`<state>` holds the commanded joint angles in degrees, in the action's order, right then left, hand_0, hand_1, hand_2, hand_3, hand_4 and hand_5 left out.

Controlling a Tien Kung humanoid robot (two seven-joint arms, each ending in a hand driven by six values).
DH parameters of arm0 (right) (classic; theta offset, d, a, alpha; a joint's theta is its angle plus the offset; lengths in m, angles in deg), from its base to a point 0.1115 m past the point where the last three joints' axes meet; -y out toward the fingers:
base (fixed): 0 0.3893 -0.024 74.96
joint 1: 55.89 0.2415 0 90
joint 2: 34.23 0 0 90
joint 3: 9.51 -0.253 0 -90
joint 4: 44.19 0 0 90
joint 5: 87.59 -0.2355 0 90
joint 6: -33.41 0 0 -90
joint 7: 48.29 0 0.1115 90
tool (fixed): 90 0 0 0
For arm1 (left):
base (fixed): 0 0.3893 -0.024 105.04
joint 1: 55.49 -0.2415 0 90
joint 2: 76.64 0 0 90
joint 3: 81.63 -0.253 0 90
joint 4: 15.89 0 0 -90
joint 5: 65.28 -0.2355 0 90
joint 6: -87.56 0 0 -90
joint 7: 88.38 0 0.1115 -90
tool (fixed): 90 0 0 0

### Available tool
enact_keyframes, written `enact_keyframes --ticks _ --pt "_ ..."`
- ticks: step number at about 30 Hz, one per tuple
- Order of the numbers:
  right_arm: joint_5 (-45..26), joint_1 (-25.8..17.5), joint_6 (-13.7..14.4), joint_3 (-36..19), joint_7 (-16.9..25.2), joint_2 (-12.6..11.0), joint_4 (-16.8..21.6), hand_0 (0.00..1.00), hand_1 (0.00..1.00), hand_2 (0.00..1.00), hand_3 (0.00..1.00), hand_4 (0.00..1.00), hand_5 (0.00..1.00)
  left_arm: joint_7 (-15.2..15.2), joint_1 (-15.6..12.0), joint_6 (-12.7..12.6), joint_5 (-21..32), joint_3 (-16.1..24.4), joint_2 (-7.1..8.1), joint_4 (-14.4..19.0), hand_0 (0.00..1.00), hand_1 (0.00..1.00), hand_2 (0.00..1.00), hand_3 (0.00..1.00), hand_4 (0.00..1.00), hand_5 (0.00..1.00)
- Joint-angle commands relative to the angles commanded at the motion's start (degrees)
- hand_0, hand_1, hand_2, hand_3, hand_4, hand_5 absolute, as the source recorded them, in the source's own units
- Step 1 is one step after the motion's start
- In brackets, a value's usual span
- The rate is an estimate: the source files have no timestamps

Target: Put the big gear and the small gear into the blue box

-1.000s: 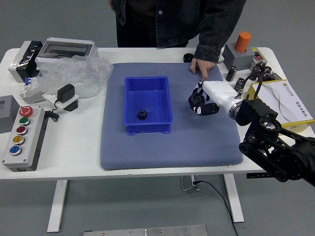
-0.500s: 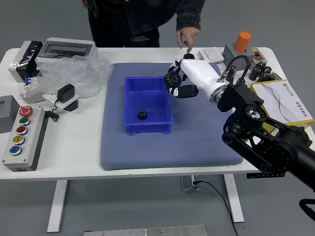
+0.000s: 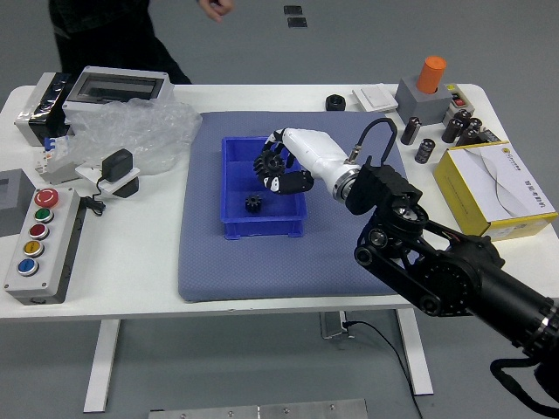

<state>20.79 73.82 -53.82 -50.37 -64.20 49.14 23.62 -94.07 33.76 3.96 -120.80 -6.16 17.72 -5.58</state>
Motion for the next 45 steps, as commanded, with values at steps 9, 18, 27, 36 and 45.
enact_keyframes --ticks 9,18,27,36,45 --pt "-1.85 0.21 -0.59 -0.75 0.49 0.21 -0.75 0.808 0.781 0.951 0.998 0.949 0.435 0.0 -0.02 0.0 -0.07 0.08 -0.03 0.0 0.849 0.797 0.797 0.842 0.582 0.063" --pt "-4.16 0.0 -0.09 -2.33 0.88 -0.76 0.29 0.832 0.806 0.967 0.998 0.974 0.472 -0.01 -0.04 -0.01 0.03 0.02 -0.05 0.0 0.849 0.797 0.797 0.842 0.582 0.063" --pt "-15.0 -1.91 5.94 -6.92 7.56 -6.09 1.31 0.844 0.813 0.953 0.994 0.908 0.514 0.03 -0.05 -0.03 0.24 -0.05 0.13 0.0 0.849 0.796 0.796 0.843 0.582 0.063" --pt "-33.42 -8.15 8.85 -6.96 19.66 -12.93 0.15 0.864 0.824 0.946 0.948 0.844 0.591 0.04 -0.02 -0.05 0.28 -0.05 0.16 0.0 0.849 0.797 0.797 0.843 0.582 0.063" --pt "-53.27 -12.66 1.59 -13.07 29.42 -13.99 -0.49 0.902 0.843 0.955 0.941 0.839 0.714 0.12 0.16 0.01 0.04 0.09 0.03 0.0 0.849 0.797 0.795 0.842 0.582 0.063"
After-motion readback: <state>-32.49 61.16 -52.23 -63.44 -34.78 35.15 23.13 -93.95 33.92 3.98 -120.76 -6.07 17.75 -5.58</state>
